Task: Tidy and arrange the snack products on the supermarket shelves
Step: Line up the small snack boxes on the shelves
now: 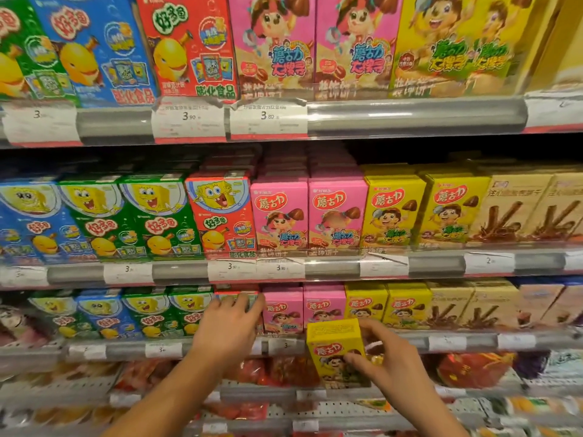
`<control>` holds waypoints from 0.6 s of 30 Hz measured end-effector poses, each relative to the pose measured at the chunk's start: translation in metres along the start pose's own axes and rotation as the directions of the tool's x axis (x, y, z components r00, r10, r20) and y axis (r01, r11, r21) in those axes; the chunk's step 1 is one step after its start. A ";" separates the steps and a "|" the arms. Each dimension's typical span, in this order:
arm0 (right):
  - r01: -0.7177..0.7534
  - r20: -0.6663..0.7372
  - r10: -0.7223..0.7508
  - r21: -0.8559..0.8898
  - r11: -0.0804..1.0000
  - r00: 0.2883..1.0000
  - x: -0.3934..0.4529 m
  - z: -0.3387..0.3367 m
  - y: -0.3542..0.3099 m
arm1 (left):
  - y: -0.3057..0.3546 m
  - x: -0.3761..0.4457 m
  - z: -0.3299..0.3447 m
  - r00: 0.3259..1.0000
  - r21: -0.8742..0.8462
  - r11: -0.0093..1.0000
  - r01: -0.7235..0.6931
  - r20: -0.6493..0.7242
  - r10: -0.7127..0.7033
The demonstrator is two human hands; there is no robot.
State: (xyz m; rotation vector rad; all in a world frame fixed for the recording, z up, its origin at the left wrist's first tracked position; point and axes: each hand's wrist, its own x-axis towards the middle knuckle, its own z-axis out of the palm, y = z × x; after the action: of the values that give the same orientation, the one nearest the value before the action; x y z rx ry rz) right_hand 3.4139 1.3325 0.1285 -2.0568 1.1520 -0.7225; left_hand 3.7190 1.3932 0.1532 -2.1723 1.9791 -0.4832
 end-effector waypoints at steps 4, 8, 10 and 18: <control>-0.024 -0.030 0.024 0.016 1.000 0.999 0.001 0.005 -0.002 | -0.004 -0.006 0.003 0.999 -0.007 1.000 -0.026 -0.037 0.026; -0.051 -0.072 0.053 0.037 0.998 0.996 -0.002 0.013 -0.007 | -0.008 -0.010 0.006 0.999 -0.023 0.999 -0.029 -0.039 0.028; -0.069 -0.088 0.074 0.053 0.996 0.993 -0.003 0.014 -0.010 | -0.009 -0.011 0.005 0.997 -0.051 0.997 -0.059 -0.050 0.056; -0.129 -0.136 0.148 0.141 0.982 0.980 -0.017 0.009 -0.027 | 0.010 -0.017 -0.026 0.991 -0.549 0.829 -0.108 0.002 0.131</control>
State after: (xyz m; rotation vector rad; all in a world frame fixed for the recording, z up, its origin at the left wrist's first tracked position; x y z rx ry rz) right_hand 3.4262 1.3609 0.1414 -1.8191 1.2797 -0.8675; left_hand 3.6996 1.4118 0.1723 -2.2953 2.4405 0.1830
